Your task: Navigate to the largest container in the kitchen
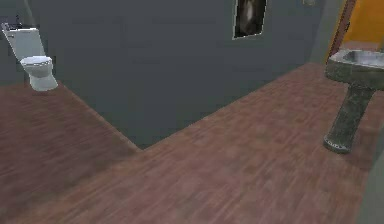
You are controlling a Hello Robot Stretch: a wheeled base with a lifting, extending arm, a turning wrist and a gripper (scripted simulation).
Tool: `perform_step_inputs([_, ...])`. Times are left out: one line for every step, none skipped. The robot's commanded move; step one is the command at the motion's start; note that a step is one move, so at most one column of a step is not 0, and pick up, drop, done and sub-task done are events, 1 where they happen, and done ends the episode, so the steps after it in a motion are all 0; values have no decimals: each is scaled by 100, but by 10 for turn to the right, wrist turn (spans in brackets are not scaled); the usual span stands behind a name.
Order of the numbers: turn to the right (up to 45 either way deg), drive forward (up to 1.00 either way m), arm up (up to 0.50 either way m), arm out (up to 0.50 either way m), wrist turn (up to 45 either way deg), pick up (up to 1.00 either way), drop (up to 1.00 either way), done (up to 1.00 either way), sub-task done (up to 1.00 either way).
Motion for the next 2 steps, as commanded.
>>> perform_step_inputs([0, 25, 0, 0, 0, 0, 0, 0, 0])
perform_step_inputs([210, 0, 0, 0, 0, 0, 0, 0, 0])
